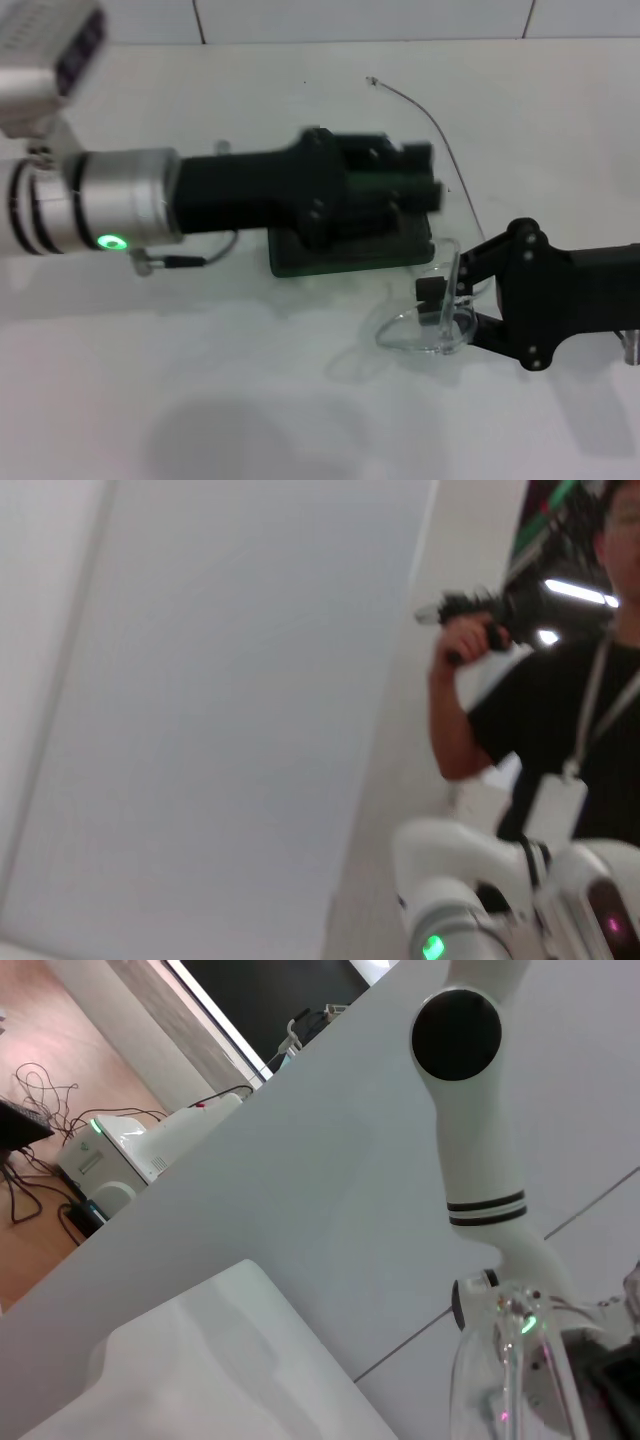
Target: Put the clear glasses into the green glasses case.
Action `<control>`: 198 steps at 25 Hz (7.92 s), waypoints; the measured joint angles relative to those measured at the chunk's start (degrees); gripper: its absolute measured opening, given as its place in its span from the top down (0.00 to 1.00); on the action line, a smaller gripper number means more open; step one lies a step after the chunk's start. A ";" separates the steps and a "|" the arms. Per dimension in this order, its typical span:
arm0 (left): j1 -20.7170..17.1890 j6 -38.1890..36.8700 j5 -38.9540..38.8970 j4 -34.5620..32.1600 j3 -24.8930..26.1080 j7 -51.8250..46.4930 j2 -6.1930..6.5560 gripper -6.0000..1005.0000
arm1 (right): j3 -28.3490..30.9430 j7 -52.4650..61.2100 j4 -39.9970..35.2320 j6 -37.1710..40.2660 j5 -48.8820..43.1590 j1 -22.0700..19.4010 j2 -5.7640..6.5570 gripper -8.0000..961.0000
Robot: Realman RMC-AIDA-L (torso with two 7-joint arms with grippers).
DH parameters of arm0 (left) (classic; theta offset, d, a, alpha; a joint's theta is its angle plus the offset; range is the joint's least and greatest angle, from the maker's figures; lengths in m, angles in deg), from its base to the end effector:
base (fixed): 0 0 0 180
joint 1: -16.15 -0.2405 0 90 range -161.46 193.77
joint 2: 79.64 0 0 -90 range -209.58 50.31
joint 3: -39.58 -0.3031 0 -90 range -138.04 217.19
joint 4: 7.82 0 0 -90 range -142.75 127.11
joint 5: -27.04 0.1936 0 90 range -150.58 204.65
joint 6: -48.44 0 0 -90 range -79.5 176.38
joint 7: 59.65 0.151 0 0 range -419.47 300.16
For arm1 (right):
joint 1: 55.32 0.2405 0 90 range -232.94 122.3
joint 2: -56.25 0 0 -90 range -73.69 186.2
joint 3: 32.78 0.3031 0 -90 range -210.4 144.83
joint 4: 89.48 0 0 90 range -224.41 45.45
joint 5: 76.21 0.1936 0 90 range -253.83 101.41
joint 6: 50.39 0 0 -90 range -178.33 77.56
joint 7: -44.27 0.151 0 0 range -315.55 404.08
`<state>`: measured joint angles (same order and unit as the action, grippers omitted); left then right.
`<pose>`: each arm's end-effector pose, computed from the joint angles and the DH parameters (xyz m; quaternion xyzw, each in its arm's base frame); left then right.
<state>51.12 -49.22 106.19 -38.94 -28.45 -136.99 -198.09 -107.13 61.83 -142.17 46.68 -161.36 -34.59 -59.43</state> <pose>-0.1863 0.3262 -0.0501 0.9039 0.1214 0.4081 0.0414 0.2299 0.2813 -0.0263 -0.8462 -0.4338 0.2720 0.1478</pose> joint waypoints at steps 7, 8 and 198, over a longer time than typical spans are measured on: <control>-3.75 1.19 0.58 0.06 6.65 2.94 2.17 0.56 | 0.79 -0.56 2.14 7.19 2.91 0.08 -0.04 0.87; -4.08 1.71 0.59 0.10 6.92 3.74 2.16 0.56 | 0.61 -0.57 2.65 8.74 4.04 0.32 -0.06 0.87; -9.91 12.49 -34.67 15.82 6.59 45.52 -1.36 0.57 | -28.86 95.70 -15.92 -39.64 -41.19 16.04 -0.24 0.61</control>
<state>41.21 -36.73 71.52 -23.11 -21.86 -91.47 -199.45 -135.99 157.53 -158.09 7.04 -202.54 -18.55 -59.67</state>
